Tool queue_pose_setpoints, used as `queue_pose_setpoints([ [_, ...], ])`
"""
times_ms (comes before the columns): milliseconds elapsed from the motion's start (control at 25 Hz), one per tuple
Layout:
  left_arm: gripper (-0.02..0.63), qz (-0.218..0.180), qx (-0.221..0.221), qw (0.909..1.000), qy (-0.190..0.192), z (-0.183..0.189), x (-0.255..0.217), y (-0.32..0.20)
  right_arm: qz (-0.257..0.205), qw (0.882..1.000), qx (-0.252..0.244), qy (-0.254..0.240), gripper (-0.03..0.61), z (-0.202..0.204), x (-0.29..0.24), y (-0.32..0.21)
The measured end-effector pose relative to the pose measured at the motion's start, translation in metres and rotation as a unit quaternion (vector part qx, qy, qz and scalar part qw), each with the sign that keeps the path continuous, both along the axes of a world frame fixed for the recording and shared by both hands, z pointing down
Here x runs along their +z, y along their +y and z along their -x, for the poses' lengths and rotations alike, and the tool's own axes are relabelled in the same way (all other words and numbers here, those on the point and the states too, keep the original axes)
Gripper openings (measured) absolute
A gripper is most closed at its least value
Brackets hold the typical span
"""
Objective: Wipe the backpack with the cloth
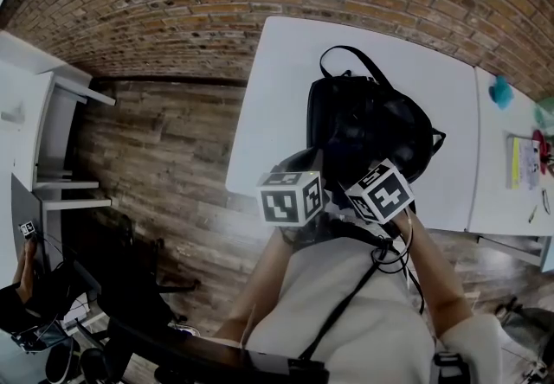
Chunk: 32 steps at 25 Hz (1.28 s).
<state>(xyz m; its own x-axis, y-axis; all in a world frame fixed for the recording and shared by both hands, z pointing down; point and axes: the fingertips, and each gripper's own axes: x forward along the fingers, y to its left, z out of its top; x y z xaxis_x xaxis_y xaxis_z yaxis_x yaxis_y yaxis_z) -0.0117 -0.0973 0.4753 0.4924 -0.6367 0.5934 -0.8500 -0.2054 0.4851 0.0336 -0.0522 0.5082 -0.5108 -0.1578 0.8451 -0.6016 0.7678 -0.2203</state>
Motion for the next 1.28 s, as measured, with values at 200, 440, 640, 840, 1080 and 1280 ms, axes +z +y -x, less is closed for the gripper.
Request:
queue_pose_setpoints([
  [200, 0.003, -0.002, -0.005, 1.0000, 0.000, 0.004, -0.001, -0.005, -0.029, 0.999, 0.022, -0.036, 0.046, -0.010, -0.030, -0.034],
  [440, 0.003, 0.004, 0.006, 1.0000, -0.001, -0.002, 0.000, -0.004, -0.098, 0.993, 0.059, -0.013, 0.046, -0.035, -0.057, -0.100],
  [640, 0.003, 0.004, 0.008, 0.9999, -0.004, -0.003, 0.000, -0.007, -0.120, 0.990, 0.080, -0.002, 0.047, -0.047, -0.058, -0.158],
  [840, 0.003, 0.006, 0.007, 0.9999, -0.005, -0.004, 0.001, -0.008, -0.113, 0.988, 0.106, 0.005, 0.046, -0.053, -0.044, -0.195],
  [1080, 0.003, 0.009, 0.006, 0.9999, -0.005, -0.004, 0.003, -0.010, -0.094, 0.988, 0.122, 0.026, 0.047, -0.056, -0.019, -0.212],
  [1280, 0.003, 0.011, 0.005, 0.9999, -0.006, -0.004, 0.003, -0.011, -0.080, 0.988, 0.123, 0.041, 0.047, -0.059, -0.002, -0.214],
])
